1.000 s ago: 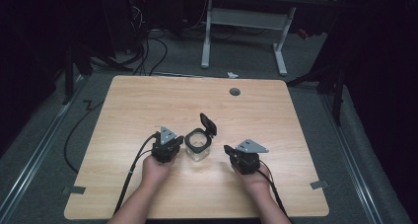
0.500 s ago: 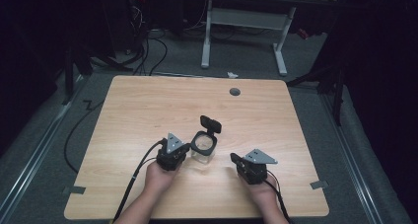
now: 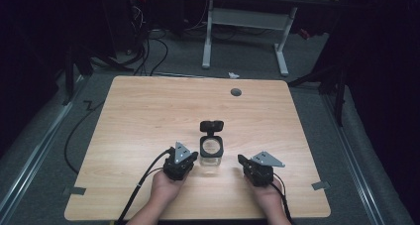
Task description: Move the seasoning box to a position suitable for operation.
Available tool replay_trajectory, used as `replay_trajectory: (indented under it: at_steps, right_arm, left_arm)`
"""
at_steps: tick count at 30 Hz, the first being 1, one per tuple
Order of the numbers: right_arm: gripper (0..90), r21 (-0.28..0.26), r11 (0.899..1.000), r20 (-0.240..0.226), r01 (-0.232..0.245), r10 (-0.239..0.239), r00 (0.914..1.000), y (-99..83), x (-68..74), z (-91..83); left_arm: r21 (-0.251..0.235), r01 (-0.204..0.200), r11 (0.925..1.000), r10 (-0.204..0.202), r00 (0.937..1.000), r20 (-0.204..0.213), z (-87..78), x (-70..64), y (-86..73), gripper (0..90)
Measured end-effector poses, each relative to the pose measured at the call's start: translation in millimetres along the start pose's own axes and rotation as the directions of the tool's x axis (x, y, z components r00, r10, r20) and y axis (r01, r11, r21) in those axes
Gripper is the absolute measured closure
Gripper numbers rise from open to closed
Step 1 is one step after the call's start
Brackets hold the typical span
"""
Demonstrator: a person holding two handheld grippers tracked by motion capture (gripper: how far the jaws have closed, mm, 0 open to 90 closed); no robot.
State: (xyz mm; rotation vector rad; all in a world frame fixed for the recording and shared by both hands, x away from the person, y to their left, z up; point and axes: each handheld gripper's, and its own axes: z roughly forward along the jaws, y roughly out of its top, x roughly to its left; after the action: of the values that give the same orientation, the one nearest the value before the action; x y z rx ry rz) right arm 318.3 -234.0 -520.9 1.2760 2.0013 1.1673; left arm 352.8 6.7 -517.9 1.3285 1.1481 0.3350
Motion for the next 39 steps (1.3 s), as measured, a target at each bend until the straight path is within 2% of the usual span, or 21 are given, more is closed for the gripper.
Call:
replay_trajectory:
  at_steps: [4,6,10,11,12,13,15,19,20,23,26,30,39]
  right_arm:
    - [90.0,-0.013,1.000,-0.004,0.001,-0.001,1.0000,4.7,-0.3,-1.0]
    - [90.0,-0.029,1.000,-0.007,0.011,-0.011,0.9999,9.9,-0.1,-1.5]
    - [90.0,-0.056,0.998,-0.003,0.033,-0.034,0.9994,28.4,-2.0,2.0]
    - [90.0,-0.056,0.998,-0.003,0.033,-0.034,0.9994,28.4,-2.0,2.0]
    - [90.0,-0.056,0.998,-0.001,0.038,-0.038,0.9993,31.7,-3.1,3.7]
    - [90.0,-0.059,0.998,-0.007,0.034,-0.034,0.9994,42.4,-6.9,9.9]
    - [90.0,-0.062,0.997,-0.007,0.035,-0.036,0.9993,46.2,-8.1,12.4]
    - [90.0,-0.067,0.998,-0.012,0.022,-0.023,0.9997,73.0,-15.9,30.9]
    - [90.0,-0.067,0.998,-0.012,0.022,-0.023,0.9997,73.0,-15.9,30.9]
    - [90.0,-0.073,0.997,-0.009,0.020,-0.020,0.9998,87.9,-18.6,40.0]
    - [89.8,-0.092,0.995,-0.022,0.029,-0.031,0.9993,106.2,-15.2,48.2]
    - [89.7,-0.114,0.993,-0.042,0.043,-0.048,0.9980,118.6,-7.8,50.5]
    - [89.8,-0.121,0.990,-0.071,0.080,-0.088,0.9936,117.8,2.1,48.2]
  left_arm:
    - [-0.026,0.006,0.9997,-0.007,0.9998,-0.021,-0.7,6.3,11.3,90.0]
    - [-0.021,0.000,0.9998,-0.001,0.9998,-0.020,-3.5,5.3,10.7,90.0]
    - [0.006,0.009,0.9999,-0.009,0.9999,0.006,-16.2,-0.5,0.1,90.0]
    - [0.011,0.009,0.9999,-0.010,0.9999,0.008,-18.5,-1.7,-2.5,90.0]
    - [0.019,0.017,0.9997,-0.017,0.9998,0.013,-20.9,-3.8,-7.0,90.0]
    - [0.027,0.023,0.9994,-0.023,0.9996,0.019,-22.0,-5.5,-10.6,90.0]
    - [0.039,0.040,0.9984,-0.041,0.9986,0.032,-23.5,-10.0,-17.7,90.0]
    - [0.060,0.050,0.9970,-0.053,0.9966,0.063,-20.8,-20.8,-28.8,88.4]
    - [0.062,0.048,0.9969,-0.052,0.9964,0.066,-19.8,-22.4,-29.9,88.4]
    - [0.062,0.040,0.9973,-0.044,0.9964,0.073,-13.6,-27.9,-32.5,87.9]
    - [0.063,0.029,0.9976,-0.033,0.9971,0.069,-9.9,-28.0,-33.0,87.9]
    - [0.064,0.033,0.9974,-0.038,0.9970,0.067,-8.2,-27.1,-33.0,87.9]
    - [0.065,0.030,0.9975,-0.034,0.9974,0.064,-5.9,-26.7,-32.4,87.9]
